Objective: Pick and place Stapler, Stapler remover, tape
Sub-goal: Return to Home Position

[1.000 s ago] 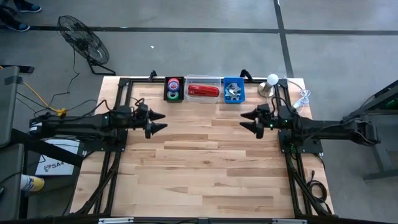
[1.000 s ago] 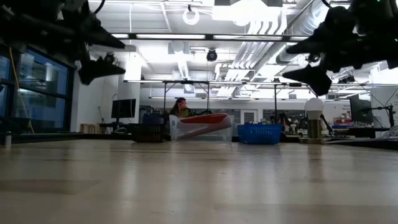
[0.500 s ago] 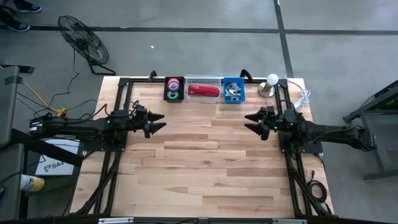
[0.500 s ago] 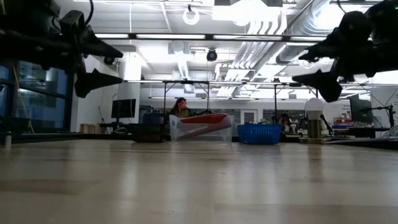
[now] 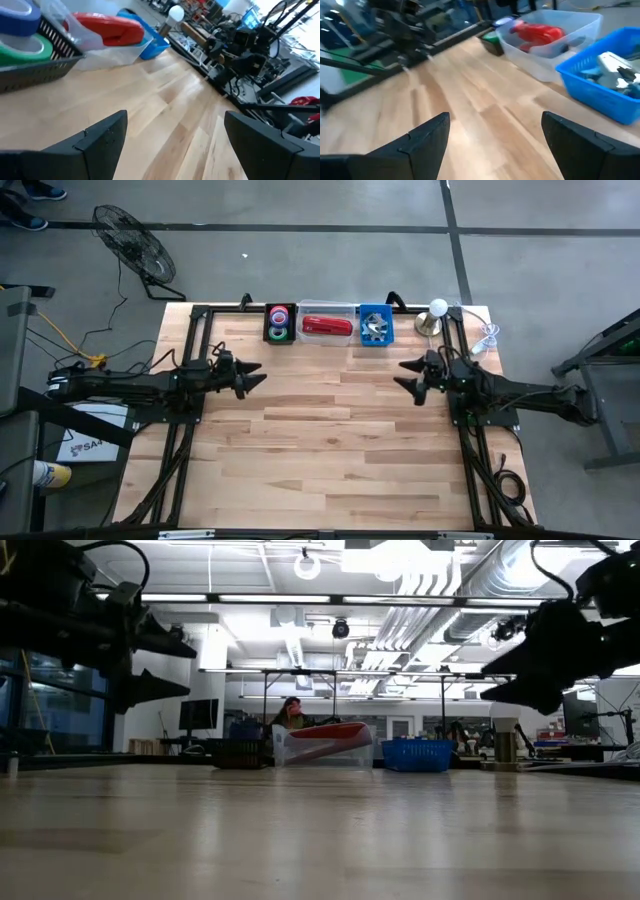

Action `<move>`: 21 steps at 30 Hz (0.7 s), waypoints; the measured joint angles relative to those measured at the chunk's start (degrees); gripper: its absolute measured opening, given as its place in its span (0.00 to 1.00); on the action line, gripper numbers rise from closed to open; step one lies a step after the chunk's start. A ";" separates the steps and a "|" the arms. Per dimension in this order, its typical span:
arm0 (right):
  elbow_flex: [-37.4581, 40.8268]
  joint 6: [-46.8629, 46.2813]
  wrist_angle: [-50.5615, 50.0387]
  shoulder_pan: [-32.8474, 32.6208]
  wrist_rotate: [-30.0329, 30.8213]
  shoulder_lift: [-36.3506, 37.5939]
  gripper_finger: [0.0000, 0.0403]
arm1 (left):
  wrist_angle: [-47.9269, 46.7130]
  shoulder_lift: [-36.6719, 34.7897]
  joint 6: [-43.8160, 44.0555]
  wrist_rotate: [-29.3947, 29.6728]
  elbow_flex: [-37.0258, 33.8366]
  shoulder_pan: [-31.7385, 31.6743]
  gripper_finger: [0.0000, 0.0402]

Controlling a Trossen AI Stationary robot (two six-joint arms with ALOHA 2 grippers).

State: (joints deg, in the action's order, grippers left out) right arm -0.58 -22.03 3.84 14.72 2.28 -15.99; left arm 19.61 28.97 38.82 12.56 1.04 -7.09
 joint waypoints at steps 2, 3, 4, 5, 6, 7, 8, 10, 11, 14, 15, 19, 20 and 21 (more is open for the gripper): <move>0.00 0.89 -1.44 0.00 1.98 0.00 0.76 | -0.07 0.00 0.79 0.00 -0.02 0.00 0.82; -0.03 1.39 -1.54 0.00 2.48 0.00 0.76 | 0.32 0.00 0.99 -0.02 -0.04 0.00 0.82; -0.04 1.67 -1.65 0.00 2.82 0.02 0.76 | 0.46 0.00 1.18 -0.02 -0.04 0.00 0.82; -0.07 2.02 -1.69 0.00 3.06 0.00 0.76 | 0.39 0.00 1.44 -0.02 -0.04 0.00 0.82; -0.07 2.33 -1.73 0.00 3.12 0.00 0.76 | 0.28 0.00 1.49 -0.02 -0.07 0.00 0.82; -0.08 2.58 -1.79 0.00 3.15 0.00 0.76 | 0.14 0.00 1.48 -0.02 -0.09 0.00 0.82; -0.09 2.55 -1.84 0.00 3.16 0.00 0.76 | -0.15 0.00 1.37 -0.02 -0.09 0.00 0.82; -0.09 1.60 -1.89 0.00 3.15 -0.02 0.76 | -0.93 0.00 0.91 -0.02 -0.11 0.00 0.82; -0.09 1.10 -1.91 0.00 3.09 -0.02 0.76 | -1.05 0.02 0.89 0.00 -0.11 -0.01 0.82; -0.09 -1.21 -1.87 0.00 1.67 -0.02 0.76 | -0.94 0.00 0.84 0.72 -0.15 -0.02 0.82; -0.09 -1.75 -1.81 0.00 1.20 -0.02 0.76 | -0.87 0.00 0.84 0.69 -0.15 -0.02 0.82; -0.04 -2.57 -0.77 0.00 -0.18 -0.04 0.76 | -0.86 0.01 -0.39 -1.73 -0.15 -0.01 0.82; -0.04 -2.84 -0.25 0.00 -0.49 -0.04 0.76 | -0.73 0.02 -1.63 -1.72 -0.15 0.00 0.82; -0.04 -2.40 0.28 0.00 -0.74 -0.04 0.76 | -0.28 0.00 -3.12 -1.58 -0.15 -0.02 0.82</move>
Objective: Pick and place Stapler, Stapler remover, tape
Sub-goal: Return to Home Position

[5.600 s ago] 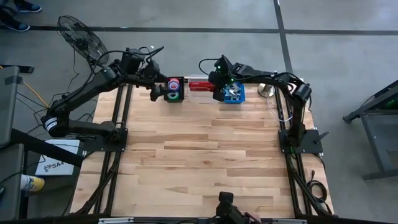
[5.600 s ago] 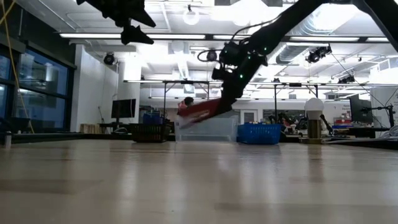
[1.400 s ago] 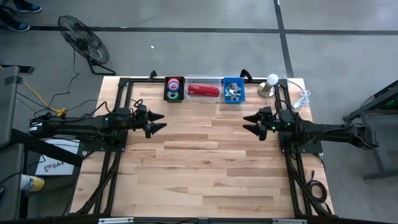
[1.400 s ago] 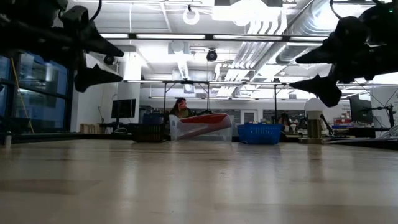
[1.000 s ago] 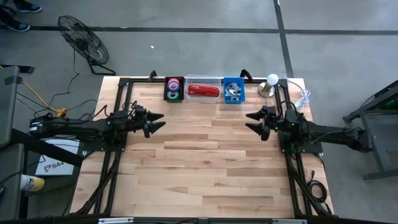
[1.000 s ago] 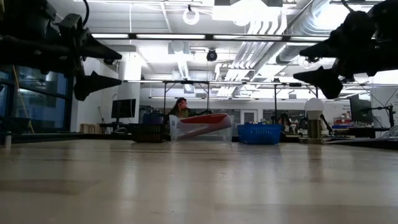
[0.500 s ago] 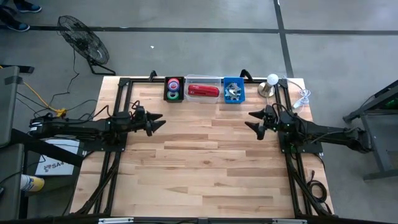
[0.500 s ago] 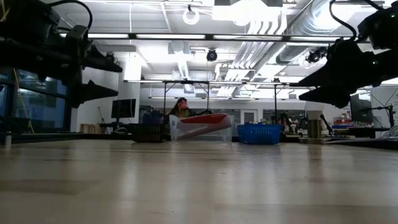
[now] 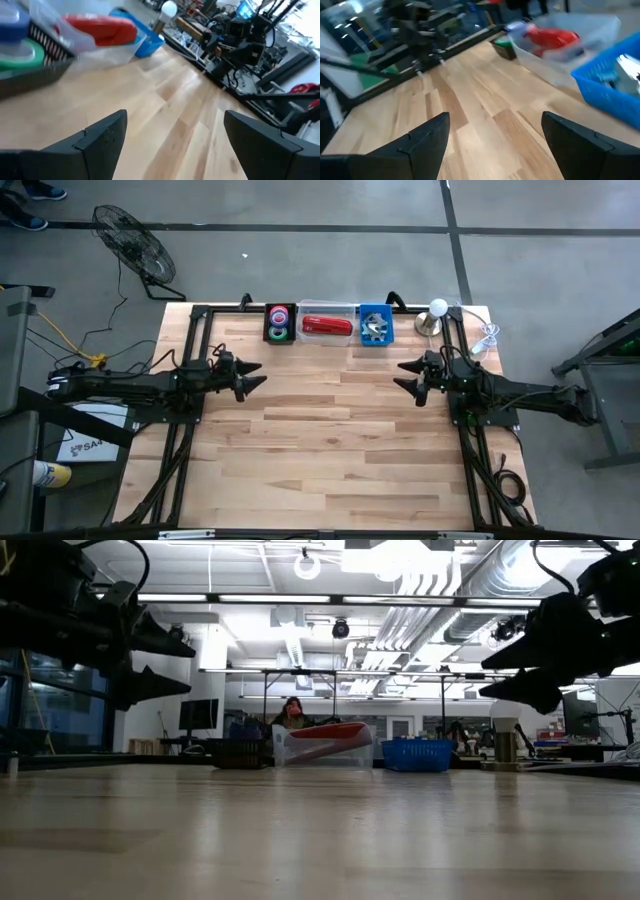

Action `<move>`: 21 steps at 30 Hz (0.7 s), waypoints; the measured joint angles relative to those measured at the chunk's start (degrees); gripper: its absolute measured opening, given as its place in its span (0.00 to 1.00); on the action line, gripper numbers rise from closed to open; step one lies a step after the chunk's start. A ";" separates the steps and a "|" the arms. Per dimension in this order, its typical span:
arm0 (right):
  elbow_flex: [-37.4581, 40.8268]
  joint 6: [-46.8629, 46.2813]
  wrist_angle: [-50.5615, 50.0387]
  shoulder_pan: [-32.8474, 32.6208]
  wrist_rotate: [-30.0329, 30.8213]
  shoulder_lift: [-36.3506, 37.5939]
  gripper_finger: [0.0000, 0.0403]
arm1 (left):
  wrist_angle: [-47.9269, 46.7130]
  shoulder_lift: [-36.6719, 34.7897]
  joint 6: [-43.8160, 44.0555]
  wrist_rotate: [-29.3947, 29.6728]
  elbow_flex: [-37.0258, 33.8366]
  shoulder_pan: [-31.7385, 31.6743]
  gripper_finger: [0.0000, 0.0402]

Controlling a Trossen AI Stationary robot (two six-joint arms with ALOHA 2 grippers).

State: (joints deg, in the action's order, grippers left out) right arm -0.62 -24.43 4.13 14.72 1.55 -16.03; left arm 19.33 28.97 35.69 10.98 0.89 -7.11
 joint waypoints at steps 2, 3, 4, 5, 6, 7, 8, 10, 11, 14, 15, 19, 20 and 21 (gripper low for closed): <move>0.00 3.43 1.36 -0.11 -1.48 0.00 0.76 | 0.89 -0.10 -3.39 0.11 -0.02 0.00 0.82; 0.00 5.44 2.25 -0.11 -2.75 0.02 0.76 | 1.05 -0.44 -5.15 0.09 -0.02 0.00 0.82; 0.00 7.00 2.83 -0.11 -4.24 0.04 0.76 | 1.07 -1.03 -6.65 0.07 -0.02 0.00 0.82; 0.00 8.07 3.26 -0.11 -5.50 0.04 0.76 | 1.14 -1.61 -7.89 0.07 -0.03 0.00 0.82; 0.00 8.98 3.40 -0.12 -6.72 0.04 0.76 | 1.02 -2.17 -8.79 0.07 -0.04 0.00 0.82; 0.00 9.70 3.40 -0.13 -7.70 0.04 0.76 | 0.73 -2.77 -9.64 0.07 -0.03 0.00 0.82; 0.00 10.25 3.37 -0.14 -8.50 0.04 0.76 | 0.39 -3.40 -10.40 0.01 -0.04 0.00 0.82; 0.04 10.90 3.18 -0.15 -9.25 0.04 0.76 | 0.37 -4.74 -12.16 -0.91 -0.04 0.00 0.82; 0.07 10.98 2.79 -0.15 -9.08 0.04 0.76 | 0.45 -5.46 -13.12 -1.96 -0.04 0.00 0.82; 0.07 11.00 1.81 -0.13 -8.11 0.02 0.76 | -0.84 -7.71 -15.02 -5.51 -0.04 0.00 0.82; 0.07 11.00 1.98 -0.15 -7.96 0.02 0.76 | -1.67 -8.41 -15.21 -6.20 -0.04 0.01 0.82; 0.07 9.46 2.11 -0.15 -7.85 0.02 0.76 | -3.75 -10.92 -15.97 -8.43 -0.04 0.00 0.82; 0.07 8.28 2.11 -0.15 -7.90 0.02 0.76 | -3.67 -11.30 -15.97 -8.95 -0.04 0.00 0.82; 0.07 7.04 2.11 -0.15 -7.94 0.01 0.76 | -3.60 -11.55 -15.94 -9.28 -0.04 0.00 0.82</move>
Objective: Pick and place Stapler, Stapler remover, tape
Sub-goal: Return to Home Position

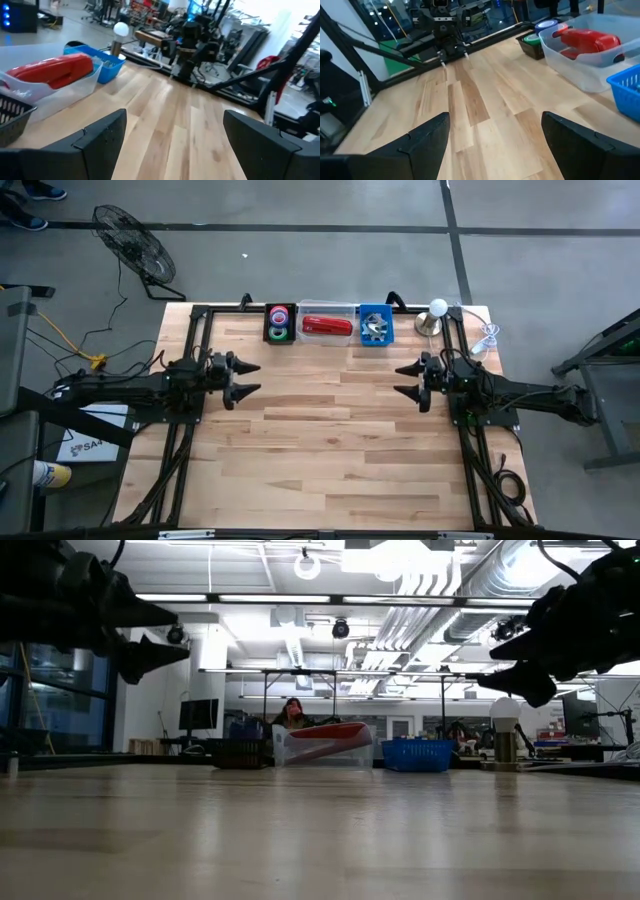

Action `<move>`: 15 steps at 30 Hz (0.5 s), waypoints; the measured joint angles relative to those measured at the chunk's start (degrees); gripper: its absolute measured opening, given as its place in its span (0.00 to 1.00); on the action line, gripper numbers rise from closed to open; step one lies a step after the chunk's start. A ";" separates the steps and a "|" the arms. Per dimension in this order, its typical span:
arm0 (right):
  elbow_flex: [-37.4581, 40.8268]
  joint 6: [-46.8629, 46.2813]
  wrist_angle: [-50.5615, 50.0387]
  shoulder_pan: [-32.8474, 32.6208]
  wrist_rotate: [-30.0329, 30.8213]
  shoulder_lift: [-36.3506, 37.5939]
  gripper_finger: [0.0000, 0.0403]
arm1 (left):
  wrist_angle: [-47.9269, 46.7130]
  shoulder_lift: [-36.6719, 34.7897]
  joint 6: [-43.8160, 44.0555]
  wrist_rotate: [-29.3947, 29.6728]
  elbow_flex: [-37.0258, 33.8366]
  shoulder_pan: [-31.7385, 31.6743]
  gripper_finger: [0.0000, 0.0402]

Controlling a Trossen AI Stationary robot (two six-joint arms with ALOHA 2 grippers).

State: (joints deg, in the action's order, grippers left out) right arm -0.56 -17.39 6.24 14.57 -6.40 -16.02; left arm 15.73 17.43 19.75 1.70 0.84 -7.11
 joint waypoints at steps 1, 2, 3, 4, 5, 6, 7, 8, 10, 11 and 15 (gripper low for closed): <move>0.00 -1.11 0.00 0.00 -0.09 -0.03 0.76 | 0.06 -0.11 0.21 -0.49 0.00 0.00 0.82; 0.00 -2.03 -0.02 0.00 -0.15 -0.03 0.76 | 0.03 -0.15 1.07 -1.38 0.00 0.00 0.82; 0.00 -2.44 0.00 0.01 -0.13 -0.03 0.76 | -0.10 -0.13 2.29 -2.03 0.00 0.00 0.82; 0.00 -2.77 0.00 0.00 -0.15 -0.03 0.76 | -0.29 -0.06 3.24 -2.74 0.00 0.00 0.82; 0.00 -3.13 0.00 0.00 -0.15 -0.03 0.76 | -0.70 -0.04 3.70 -2.97 0.00 0.00 0.82; 0.02 -3.21 0.00 0.01 -0.15 -0.03 0.76 | -1.38 -0.04 3.96 -3.12 0.00 0.00 0.82; 0.02 -3.16 0.00 0.02 -0.17 -0.03 0.76 | -2.20 -0.04 4.04 -3.16 0.00 0.00 0.82; 0.02 -3.15 0.00 0.02 -0.16 -0.03 0.76 | -3.30 -0.05 4.05 -3.15 0.00 0.00 0.82; 0.02 -3.17 0.00 0.00 -0.17 -0.03 0.76 | -4.61 -0.04 4.06 -3.15 0.00 0.00 0.82; 0.02 -3.17 0.00 0.01 -0.17 -0.03 0.76 | -5.08 -0.04 4.06 -3.15 0.00 0.00 0.82; 0.02 -3.17 0.00 0.02 -0.17 -0.03 0.76 | -7.81 -0.04 4.06 -3.15 0.00 0.00 0.82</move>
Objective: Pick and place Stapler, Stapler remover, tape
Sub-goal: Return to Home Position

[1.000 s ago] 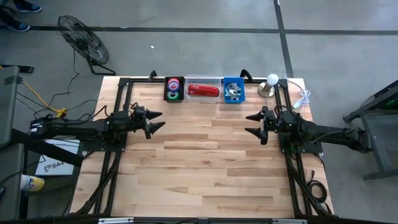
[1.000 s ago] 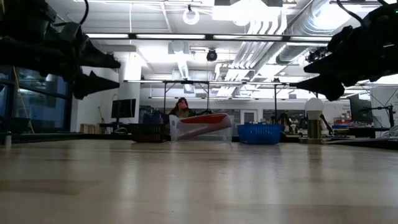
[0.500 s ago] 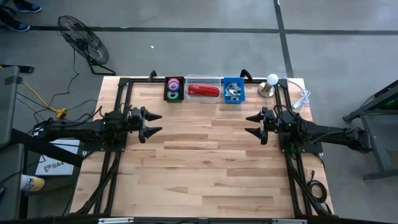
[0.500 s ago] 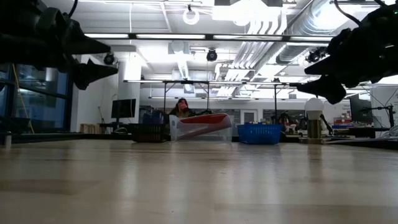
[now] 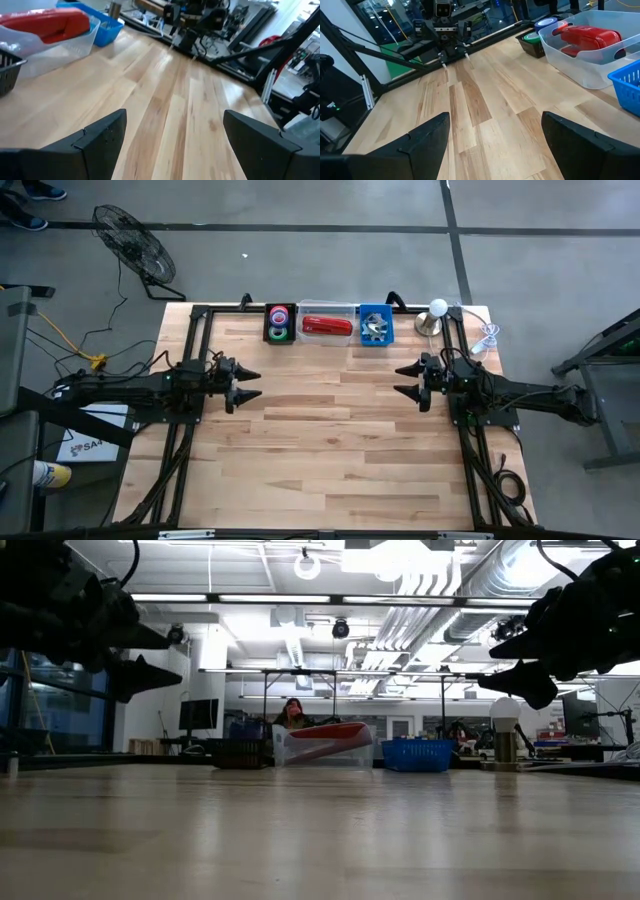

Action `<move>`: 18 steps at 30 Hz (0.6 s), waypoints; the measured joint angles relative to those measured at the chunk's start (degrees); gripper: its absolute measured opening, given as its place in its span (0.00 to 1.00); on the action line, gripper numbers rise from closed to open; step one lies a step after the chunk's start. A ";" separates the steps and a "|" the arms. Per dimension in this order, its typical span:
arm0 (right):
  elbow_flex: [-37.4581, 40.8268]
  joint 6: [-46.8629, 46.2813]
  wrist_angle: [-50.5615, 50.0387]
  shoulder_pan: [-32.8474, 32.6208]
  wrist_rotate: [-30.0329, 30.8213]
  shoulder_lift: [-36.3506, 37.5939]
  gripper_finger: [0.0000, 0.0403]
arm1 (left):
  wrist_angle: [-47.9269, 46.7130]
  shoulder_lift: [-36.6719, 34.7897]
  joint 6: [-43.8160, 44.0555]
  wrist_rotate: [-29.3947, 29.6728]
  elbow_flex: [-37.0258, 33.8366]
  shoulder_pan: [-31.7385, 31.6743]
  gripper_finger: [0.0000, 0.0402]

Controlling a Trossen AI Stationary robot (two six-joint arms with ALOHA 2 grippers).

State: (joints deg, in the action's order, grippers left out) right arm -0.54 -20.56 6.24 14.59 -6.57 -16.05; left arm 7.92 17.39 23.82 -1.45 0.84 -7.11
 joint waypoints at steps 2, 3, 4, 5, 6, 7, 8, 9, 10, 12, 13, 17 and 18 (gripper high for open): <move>0.00 0.00 0.00 0.00 -0.02 0.00 0.76 | -0.84 0.00 0.01 0.00 0.00 0.00 0.82; 0.00 0.00 0.00 0.00 0.00 0.00 0.76 | -1.28 0.00 0.02 0.00 0.00 0.00 0.82; 0.01 0.01 0.00 -0.01 -0.02 0.00 0.76 | -1.50 0.00 0.02 0.00 0.00 0.00 0.82; 0.02 0.01 0.00 0.00 -0.02 0.00 0.76 | -1.83 -0.01 0.02 -0.02 0.00 0.00 0.82; 0.02 0.01 0.00 -0.01 -0.02 0.00 0.76 | -2.22 -0.02 0.02 -0.02 0.00 0.00 0.82; 0.02 0.02 0.00 -0.01 -0.02 0.00 0.76 | -2.35 -0.02 0.02 -0.02 0.00 0.00 0.82; 0.02 0.01 0.00 0.00 -0.02 0.00 0.76 | -2.31 -0.02 0.02 -0.02 0.00 0.00 0.82; 0.02 0.00 0.00 -0.02 -0.02 0.00 0.76 | -2.23 -0.02 0.02 -0.02 0.00 0.00 0.82; 0.02 0.01 0.00 0.00 -0.02 0.00 0.76 | -2.17 -0.02 0.02 -0.04 0.00 0.00 0.82; 0.02 0.02 0.00 -0.02 -0.02 0.00 0.76 | -2.10 -0.02 0.02 -0.04 0.00 0.00 0.82; 0.02 0.01 0.00 -0.01 -0.04 0.00 0.76 | -2.10 -0.02 0.02 -0.07 0.00 0.00 0.82; 0.02 0.02 0.00 0.00 -0.04 0.00 0.76 | -2.10 -0.02 0.04 -0.09 0.00 0.00 0.82; 0.02 0.02 0.00 -0.01 -0.04 0.00 0.76 | -2.11 -0.02 0.02 -0.11 0.00 0.00 0.82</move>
State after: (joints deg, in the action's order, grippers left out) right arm -0.51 -20.53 6.24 14.57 -6.61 -16.05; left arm 5.81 17.37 23.83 -1.56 0.84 -7.11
